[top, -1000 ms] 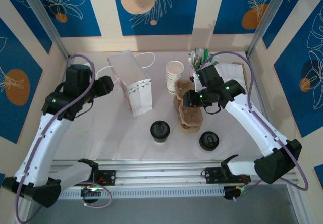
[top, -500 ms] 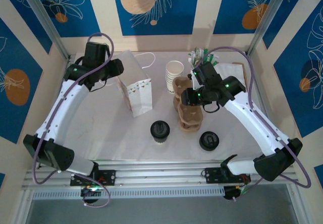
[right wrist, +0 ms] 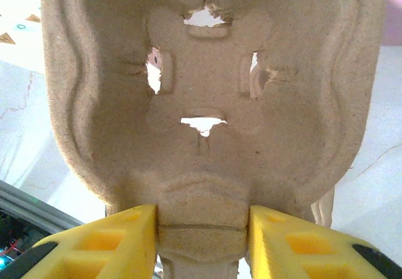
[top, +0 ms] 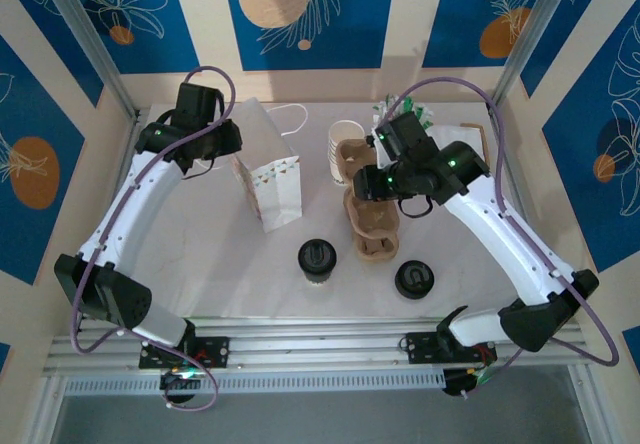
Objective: Pack the takeout coffee
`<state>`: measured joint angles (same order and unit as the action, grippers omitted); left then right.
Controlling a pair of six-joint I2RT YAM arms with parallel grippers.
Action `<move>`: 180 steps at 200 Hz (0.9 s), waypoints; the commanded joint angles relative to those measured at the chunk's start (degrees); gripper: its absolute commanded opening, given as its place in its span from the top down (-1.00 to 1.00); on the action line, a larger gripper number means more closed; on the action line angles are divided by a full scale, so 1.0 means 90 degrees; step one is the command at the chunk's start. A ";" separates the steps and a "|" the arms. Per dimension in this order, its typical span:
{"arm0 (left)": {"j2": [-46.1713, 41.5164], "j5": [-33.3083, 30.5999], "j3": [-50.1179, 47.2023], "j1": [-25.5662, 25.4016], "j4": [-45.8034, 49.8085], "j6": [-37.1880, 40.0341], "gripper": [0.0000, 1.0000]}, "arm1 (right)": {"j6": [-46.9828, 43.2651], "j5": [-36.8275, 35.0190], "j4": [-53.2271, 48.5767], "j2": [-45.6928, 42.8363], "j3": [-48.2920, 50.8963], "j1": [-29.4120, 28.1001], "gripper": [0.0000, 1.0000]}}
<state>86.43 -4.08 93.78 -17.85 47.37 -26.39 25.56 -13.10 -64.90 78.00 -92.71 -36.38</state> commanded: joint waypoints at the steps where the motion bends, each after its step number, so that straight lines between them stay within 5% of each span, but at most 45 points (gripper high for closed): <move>1: -0.0050 0.0396 -0.0149 0.0030 -0.0028 0.0125 0.60 | -0.0003 -0.0170 -0.0137 0.0135 -0.0376 -0.0150 0.17; 180: -0.1051 0.1634 -0.0707 -0.0016 -0.0322 -0.0359 1.00 | -0.0153 -0.0784 -0.0059 0.1045 -0.2239 -0.1118 0.17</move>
<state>78.30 6.09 89.03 -17.89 45.28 -28.14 25.34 -18.26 -65.32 86.67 -109.71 -45.43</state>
